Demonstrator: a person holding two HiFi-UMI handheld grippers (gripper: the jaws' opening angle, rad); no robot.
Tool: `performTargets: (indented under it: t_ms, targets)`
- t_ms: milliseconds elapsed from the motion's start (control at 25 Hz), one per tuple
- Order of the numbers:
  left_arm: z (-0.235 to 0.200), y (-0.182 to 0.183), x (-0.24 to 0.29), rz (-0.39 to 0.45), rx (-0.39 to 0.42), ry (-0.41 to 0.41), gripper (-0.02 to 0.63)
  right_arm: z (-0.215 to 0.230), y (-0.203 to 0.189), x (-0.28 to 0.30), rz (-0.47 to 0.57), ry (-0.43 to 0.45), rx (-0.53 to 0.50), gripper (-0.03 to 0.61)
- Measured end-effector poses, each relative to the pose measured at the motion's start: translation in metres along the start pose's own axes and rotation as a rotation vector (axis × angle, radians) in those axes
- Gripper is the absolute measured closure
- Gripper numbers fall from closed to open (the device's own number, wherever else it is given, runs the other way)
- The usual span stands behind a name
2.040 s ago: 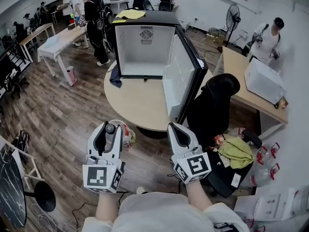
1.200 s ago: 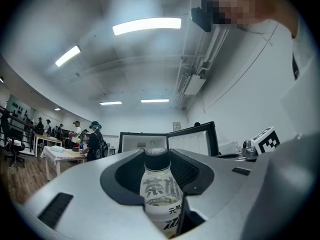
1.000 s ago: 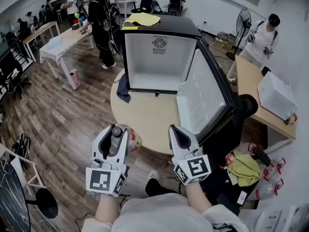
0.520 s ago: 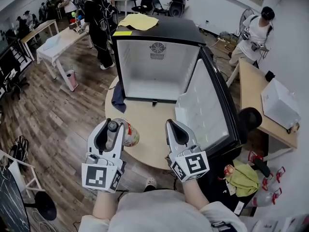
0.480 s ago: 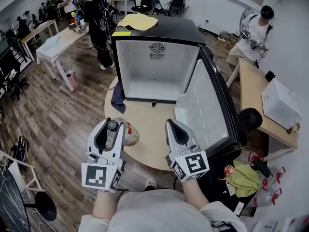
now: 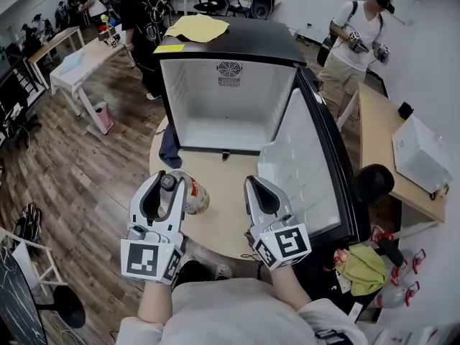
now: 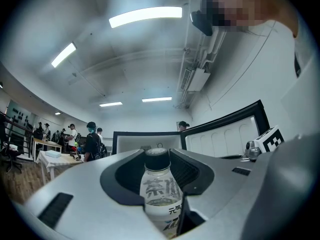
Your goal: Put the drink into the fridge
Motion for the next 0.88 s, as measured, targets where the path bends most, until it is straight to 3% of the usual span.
performTargets:
  t_ms: [880]
  targets:
    - [-0.048,-0.006,0.118,-0.041,0.005,-0.17,0.457,0.042,0.009,0.072,-0.013,-0.17,0.019,0.568]
Point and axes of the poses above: the fingertips, and each gripper's own axes: x forward along the fingers, z to its right, y out of its top, the point moved 1 cm from there along -x, backward along the fingers, and after that the axes turned 10 degrees about -z, right-handed, at the moved point
